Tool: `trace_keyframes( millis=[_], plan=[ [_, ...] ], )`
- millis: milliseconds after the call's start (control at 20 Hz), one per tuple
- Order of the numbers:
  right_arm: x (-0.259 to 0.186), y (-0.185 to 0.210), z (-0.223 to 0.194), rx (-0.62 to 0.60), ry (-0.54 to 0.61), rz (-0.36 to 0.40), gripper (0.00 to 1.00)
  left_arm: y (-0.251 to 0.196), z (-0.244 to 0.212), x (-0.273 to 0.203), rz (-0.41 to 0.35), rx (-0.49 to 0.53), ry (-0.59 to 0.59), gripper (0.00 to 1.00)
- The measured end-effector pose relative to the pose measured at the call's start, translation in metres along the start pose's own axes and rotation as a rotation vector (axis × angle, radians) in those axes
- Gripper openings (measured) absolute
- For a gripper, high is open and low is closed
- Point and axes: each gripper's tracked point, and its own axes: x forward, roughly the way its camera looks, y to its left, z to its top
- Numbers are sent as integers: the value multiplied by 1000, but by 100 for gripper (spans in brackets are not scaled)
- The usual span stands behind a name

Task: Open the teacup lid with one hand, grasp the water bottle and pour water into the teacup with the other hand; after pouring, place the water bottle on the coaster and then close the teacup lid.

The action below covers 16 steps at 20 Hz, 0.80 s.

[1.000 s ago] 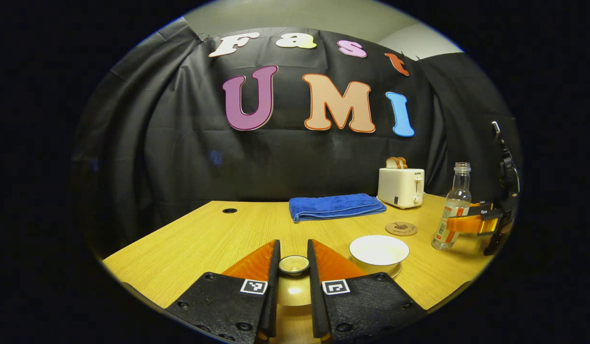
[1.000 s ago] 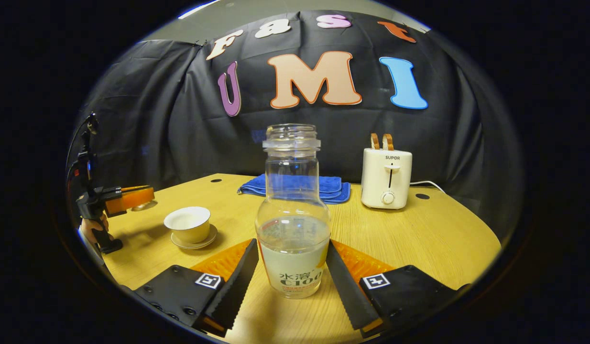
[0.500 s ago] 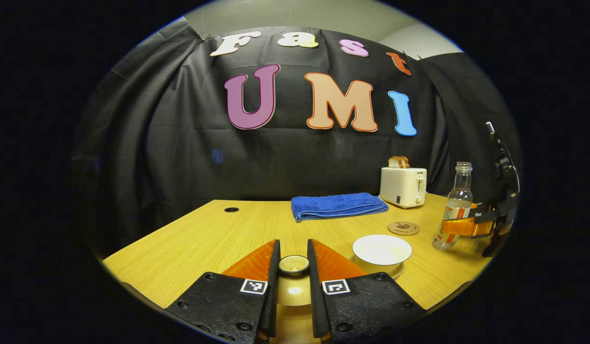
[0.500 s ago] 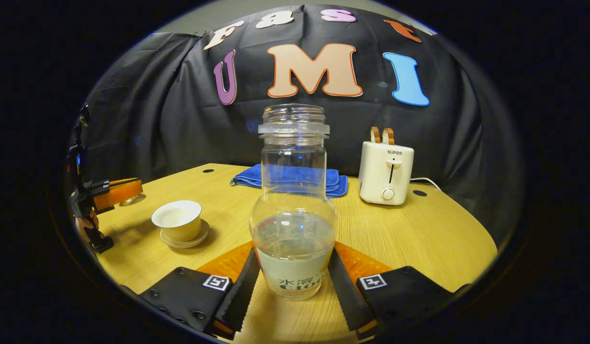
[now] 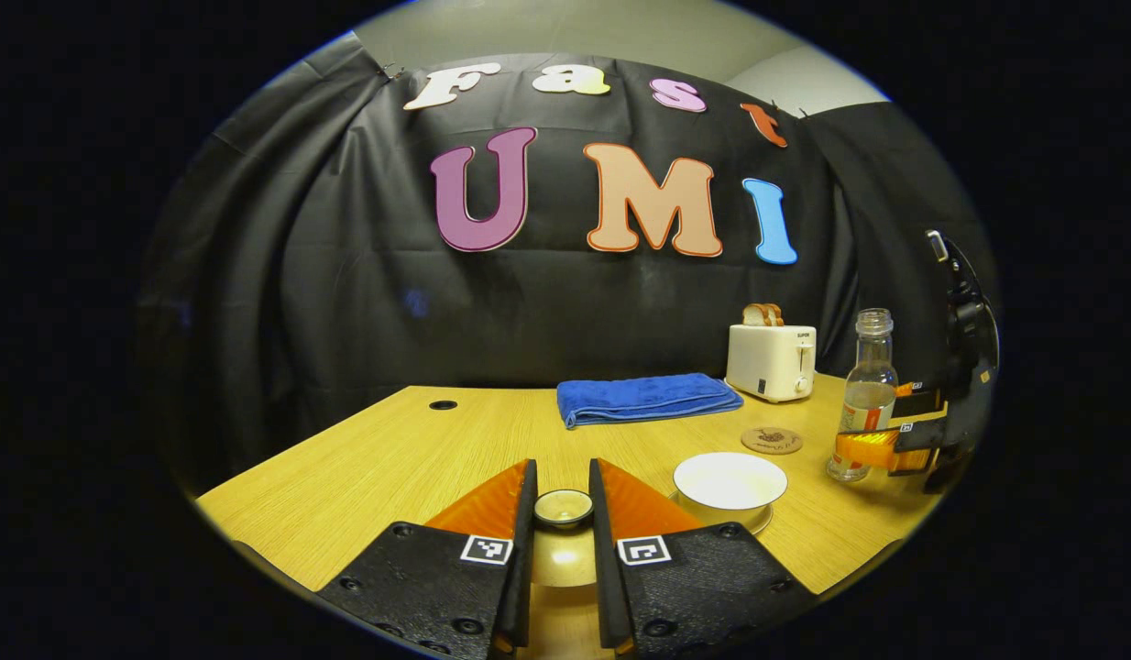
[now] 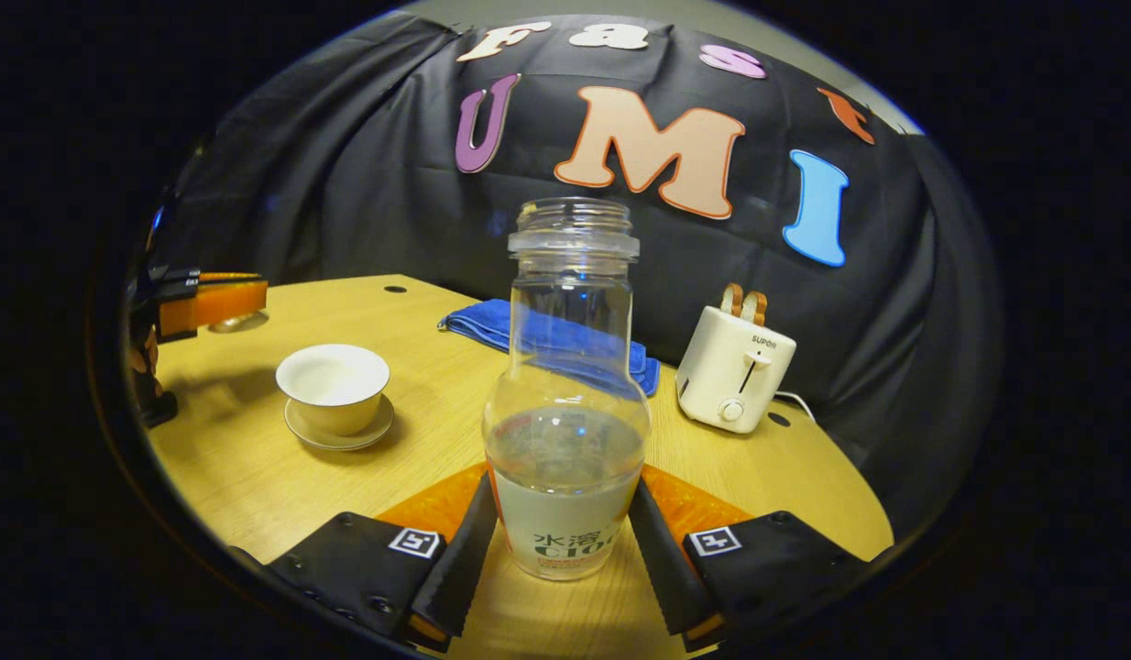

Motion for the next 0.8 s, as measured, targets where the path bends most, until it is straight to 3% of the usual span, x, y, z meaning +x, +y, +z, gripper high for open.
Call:
trace_keyframes(
  millis=[800],
  plan=[
    [17, 12, 16, -602, 20, -140, 82, 3, 2, -2, -1, 4, -24, 27]
  ],
)
